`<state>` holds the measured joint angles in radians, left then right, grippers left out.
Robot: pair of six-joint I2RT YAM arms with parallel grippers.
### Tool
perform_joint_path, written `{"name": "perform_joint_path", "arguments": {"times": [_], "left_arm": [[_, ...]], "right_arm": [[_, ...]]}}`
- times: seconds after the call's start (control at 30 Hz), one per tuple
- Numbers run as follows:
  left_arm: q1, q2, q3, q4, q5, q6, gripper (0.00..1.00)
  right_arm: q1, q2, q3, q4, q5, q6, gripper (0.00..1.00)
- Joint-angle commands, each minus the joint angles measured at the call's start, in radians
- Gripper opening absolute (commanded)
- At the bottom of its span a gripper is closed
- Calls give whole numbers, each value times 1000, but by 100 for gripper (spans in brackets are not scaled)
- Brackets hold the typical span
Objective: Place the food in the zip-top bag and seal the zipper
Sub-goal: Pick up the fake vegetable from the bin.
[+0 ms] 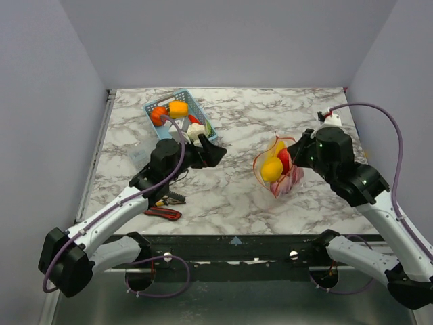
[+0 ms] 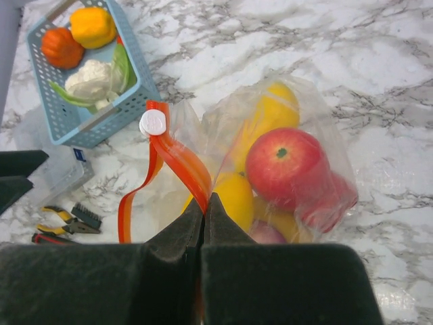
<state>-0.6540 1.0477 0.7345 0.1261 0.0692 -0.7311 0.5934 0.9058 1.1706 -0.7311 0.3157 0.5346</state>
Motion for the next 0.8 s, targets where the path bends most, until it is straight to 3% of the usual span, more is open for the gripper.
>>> {"name": "perform_joint_path", "arguments": {"times": [0.0,0.27,0.43,0.6,0.77], "left_arm": [[60,-12,1,-19,19,-28,99],[209,131,165,-154,92,83,92],[310,311,302,-226,155,139,90],[347,559,533,-424,139,207,88],[368,607,497,-311,130,134,89]], "right_arm": [[-4,15,-65,19,-8,-6,0],[-5,48,-128,51,-47,14,0],[-4,51,-115,48,-35,7,0],[-4,55,-106,37,-33,5,0],[-4,54,-94,17,-19,-1,0]]}}
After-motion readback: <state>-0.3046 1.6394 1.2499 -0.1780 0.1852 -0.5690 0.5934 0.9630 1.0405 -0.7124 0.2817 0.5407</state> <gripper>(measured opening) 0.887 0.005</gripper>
